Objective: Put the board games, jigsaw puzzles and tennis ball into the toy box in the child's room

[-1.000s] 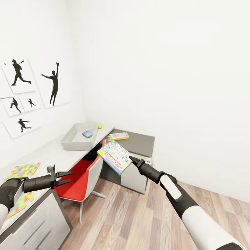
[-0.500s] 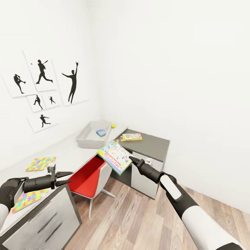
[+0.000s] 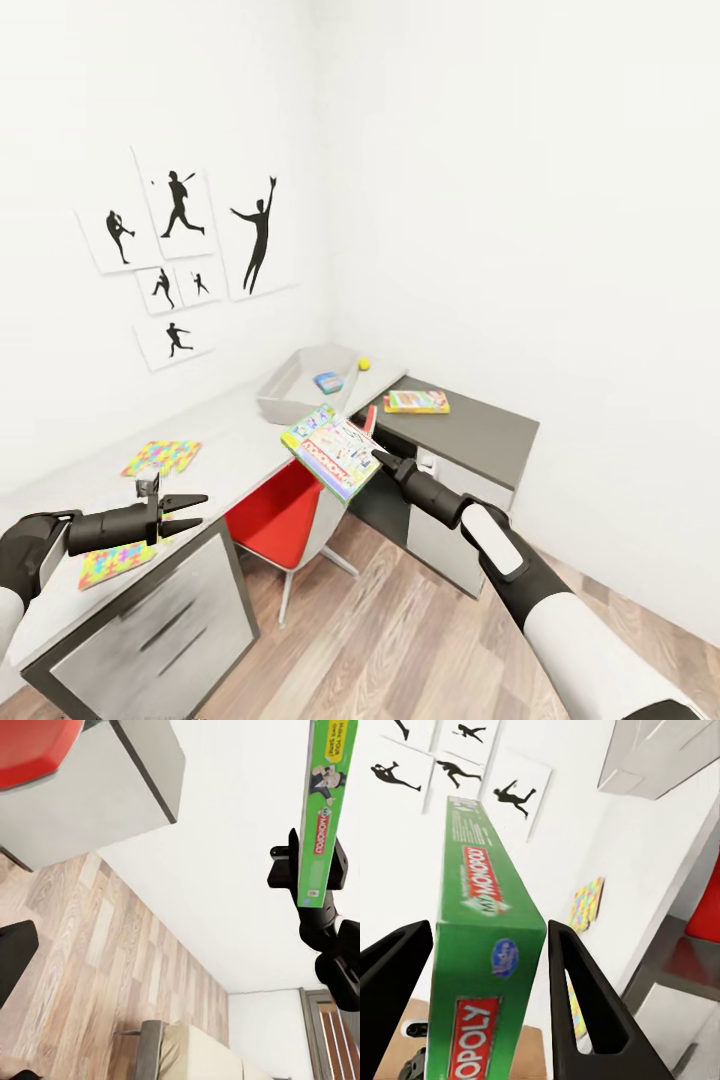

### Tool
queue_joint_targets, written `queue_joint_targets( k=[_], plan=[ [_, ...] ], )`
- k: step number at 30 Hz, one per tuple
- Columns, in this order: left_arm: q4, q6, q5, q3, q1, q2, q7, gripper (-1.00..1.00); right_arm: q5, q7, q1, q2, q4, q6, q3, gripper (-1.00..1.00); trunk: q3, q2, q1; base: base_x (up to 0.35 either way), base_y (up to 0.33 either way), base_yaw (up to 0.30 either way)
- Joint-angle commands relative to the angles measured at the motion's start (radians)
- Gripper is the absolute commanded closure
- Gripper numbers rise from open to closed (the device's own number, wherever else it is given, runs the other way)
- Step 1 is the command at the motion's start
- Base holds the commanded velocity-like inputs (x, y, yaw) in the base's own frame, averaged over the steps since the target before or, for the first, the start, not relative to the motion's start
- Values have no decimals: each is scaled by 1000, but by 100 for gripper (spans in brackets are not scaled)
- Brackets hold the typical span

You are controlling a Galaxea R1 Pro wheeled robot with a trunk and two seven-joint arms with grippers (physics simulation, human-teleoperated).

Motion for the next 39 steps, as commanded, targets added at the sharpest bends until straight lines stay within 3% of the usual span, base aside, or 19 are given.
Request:
queue_joint_targets(
  k=[1, 14, 39],
  plan=[
    [0, 11, -4, 2, -1, 0, -6, -100, -10, -1, -1, 0, 0, 7, 1, 100, -3, -2, 1, 129, -80, 284],
    [0, 11, -4, -1, -1, -1, -7, -100, -10, 2, -1, 0, 0, 5, 2, 100, -7, -2, 1, 29, -23, 250],
    [0, 11, -4, -4, -1, -3, -5, -100, -10, 6, -1, 0, -1, 5, 2, 100, -7, -2, 1, 115, -68, 8]
  ],
)
